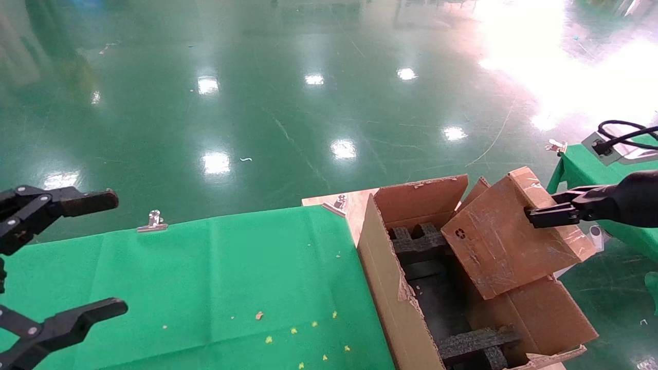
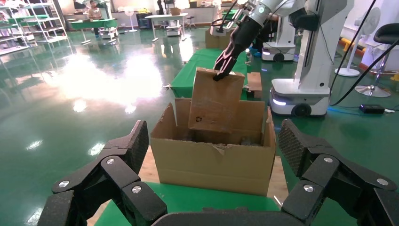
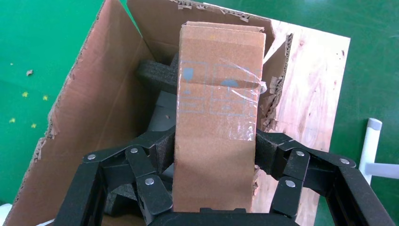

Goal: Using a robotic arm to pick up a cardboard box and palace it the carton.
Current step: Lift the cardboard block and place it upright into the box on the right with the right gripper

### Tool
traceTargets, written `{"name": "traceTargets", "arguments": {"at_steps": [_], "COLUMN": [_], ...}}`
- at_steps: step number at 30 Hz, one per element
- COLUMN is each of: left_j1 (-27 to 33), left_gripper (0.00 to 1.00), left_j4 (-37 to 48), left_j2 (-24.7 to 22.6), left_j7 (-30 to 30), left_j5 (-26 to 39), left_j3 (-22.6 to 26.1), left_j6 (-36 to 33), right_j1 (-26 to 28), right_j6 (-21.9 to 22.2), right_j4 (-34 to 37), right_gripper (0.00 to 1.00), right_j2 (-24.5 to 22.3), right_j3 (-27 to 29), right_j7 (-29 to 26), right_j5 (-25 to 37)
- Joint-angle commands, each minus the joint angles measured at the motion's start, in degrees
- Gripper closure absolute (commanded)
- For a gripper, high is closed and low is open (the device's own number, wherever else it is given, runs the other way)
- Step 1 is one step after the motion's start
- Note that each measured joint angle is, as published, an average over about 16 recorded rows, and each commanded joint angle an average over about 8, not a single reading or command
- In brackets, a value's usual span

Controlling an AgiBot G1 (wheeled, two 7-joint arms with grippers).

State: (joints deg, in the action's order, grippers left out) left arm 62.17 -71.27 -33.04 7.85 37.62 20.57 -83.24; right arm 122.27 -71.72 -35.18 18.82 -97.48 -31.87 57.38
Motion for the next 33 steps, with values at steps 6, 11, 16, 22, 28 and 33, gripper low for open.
{"name": "traceTargets", "arguments": {"at_steps": [6,11,16,22,28,33], "left_j1": [0.0,0.0,0.0,0.0,0.0,0.0], "left_gripper": [0.0,0.0,0.0,0.0,0.0,0.0], "left_j4": [0.0,0.0,0.0,0.0,0.0,0.0], "left_j2": [0.0,0.0,0.0,0.0,0.0,0.0], "left_j7": [0.0,0.0,0.0,0.0,0.0,0.0], "left_j5": [0.0,0.0,0.0,0.0,-0.01,-0.01], "left_j3": [0.0,0.0,0.0,0.0,0.0,0.0], "left_j6": [0.0,0.0,0.0,0.0,0.0,0.0], "right_j1": [0.09,0.22,-0.27,-1.36,-3.14,-5.27], "right_j6": [1.49,4.18,7.25,10.87,14.29,17.38], "right_j4": [0.73,-0.38,-3.45,-8.12,-11.93,-13.15], "right_gripper": [1.0,1.0,1.0,1.0,1.0,1.0], "right_j2": [1.94,3.92,4.99,5.75,6.83,7.98], "right_j3": [-1.44,-3.56,-5.28,-6.91,-8.34,-9.38], "right_j7": [-4.32,-11.37,-18.12,-23.89,-28.28,-31.15], "right_j5": [3.12,7.75,11.17,14.44,16.95,18.4]}}
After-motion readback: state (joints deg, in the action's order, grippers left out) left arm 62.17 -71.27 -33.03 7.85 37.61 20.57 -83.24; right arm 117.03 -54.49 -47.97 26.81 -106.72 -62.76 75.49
